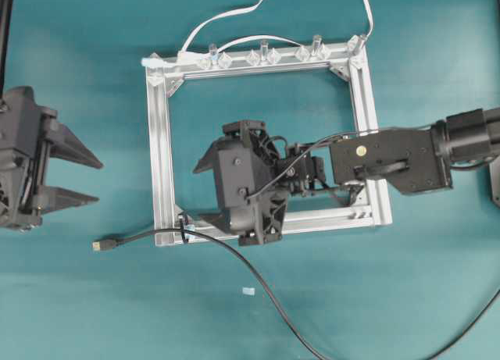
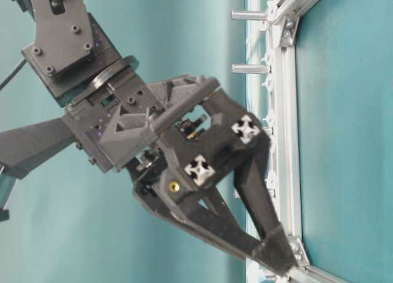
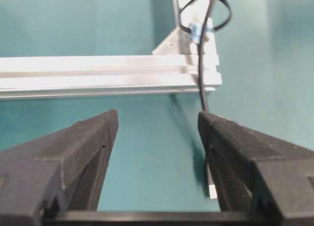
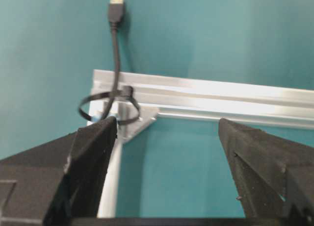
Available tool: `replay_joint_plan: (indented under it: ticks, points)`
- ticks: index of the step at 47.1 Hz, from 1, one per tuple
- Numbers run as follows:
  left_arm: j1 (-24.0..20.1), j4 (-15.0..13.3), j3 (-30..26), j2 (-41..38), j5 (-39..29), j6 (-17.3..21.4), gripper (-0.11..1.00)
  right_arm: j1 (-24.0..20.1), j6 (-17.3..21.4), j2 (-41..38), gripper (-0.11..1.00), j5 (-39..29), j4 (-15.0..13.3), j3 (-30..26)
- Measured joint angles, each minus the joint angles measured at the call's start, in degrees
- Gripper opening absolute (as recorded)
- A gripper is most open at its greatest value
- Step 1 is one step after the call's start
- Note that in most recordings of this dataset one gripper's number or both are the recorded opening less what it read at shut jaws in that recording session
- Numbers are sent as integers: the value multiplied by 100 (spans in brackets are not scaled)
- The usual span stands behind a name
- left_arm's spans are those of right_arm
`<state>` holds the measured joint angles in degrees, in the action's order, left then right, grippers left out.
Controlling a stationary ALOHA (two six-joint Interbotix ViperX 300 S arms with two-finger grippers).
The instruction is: Insert the wire through the string loop located on the left side.
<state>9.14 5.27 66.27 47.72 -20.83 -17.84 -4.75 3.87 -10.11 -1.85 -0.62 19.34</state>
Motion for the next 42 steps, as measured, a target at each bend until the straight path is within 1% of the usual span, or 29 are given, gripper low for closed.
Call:
replay_joint_plan:
  ticks: [8, 17, 27, 33, 42]
  points:
    - [-70, 9, 141, 290, 0, 0, 68, 9, 0, 158, 84, -9, 0, 149]
    - [-114, 9, 272, 589, 0, 0, 68, 44, 26, 431, 84, 26, 0, 475]
    - [-149, 9, 334, 747, 0, 0, 68, 97, 44, 773, 84, 316, -9, 923]
    - [-158, 9, 343, 738, 0, 0, 68, 149, 141, 932, 84, 721, 0, 1283]
    - [-149, 9, 334, 747, 0, 0, 68, 220, 396, 1099, 84, 1846, 0, 1872]
